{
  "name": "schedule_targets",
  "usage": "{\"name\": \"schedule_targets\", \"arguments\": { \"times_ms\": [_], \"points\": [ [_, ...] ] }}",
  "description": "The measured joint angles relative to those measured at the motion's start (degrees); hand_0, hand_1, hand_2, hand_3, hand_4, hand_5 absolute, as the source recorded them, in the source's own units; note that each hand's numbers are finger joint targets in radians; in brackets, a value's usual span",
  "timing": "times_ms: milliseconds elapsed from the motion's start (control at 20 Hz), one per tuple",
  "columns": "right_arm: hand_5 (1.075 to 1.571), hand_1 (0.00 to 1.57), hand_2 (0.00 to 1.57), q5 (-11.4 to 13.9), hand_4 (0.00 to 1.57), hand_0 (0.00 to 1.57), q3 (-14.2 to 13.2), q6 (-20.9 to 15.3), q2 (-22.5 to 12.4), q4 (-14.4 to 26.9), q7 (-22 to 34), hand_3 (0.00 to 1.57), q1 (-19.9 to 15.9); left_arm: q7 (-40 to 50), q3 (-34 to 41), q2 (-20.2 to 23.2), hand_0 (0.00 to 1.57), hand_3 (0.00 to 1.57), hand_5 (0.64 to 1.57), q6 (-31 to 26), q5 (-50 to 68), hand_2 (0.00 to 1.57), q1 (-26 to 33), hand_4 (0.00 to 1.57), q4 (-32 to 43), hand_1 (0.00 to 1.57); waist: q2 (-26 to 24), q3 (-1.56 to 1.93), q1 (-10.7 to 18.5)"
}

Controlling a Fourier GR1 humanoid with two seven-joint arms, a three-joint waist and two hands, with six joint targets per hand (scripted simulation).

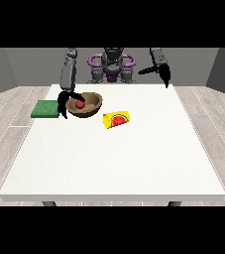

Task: Pick the cup and pour the ball into the bowl, then pick the bowl and place it on the pad

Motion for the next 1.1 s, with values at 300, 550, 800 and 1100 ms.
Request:
{"name": "schedule_targets", "arguments": {
  "times_ms": [300,550,800,1100],
  "points": [
    [1.563,1.57,1.57,6.55,0.93,1.57,3.17,-12.88,-1.53,-1.91,-2.23,1.49,3.82,0.11,-1.39,-0.42,0.0,0.0,1.515,-1.47,0.3,0.0,-1.22,0.71,-1.84,0.0,0.27,-1.16,4.12],
    [1.567,1.57,1.57,11.93,0.86,1.57,6.24,-21.87,-3.9,-1.88,6.03,1.05,3.76,0.97,-1.3,-0.39,0.0,0.0,1.423,-2.44,0.84,0.0,-1.34,0.96,-0.26,0.0,-2.09,-0.86,5.49],
    [1.564,1.57,1.57,16.38,0.82,1.57,11.21,-23.94,-5.01,-1.87,22.53,0.86,1.68,0.04,1.02,-0.1,0.0,0.0,1.41,-2.67,2.01,0.0,2.32,1.0,5.47,0.0,-8.99,0.37,1.51],
    [1.569,1.57,1.57,18.99,0.8,1.57,15.78,-19.93,-6.82,-5.77,39.49,0.72,-3.4,-1.41,4.81,1.38,0.0,0.0,1.41,-2.28,3.19,0.0,6.68,1.0,11.53,0.0,-16.86,0.88,-5.56]
  ]
}}
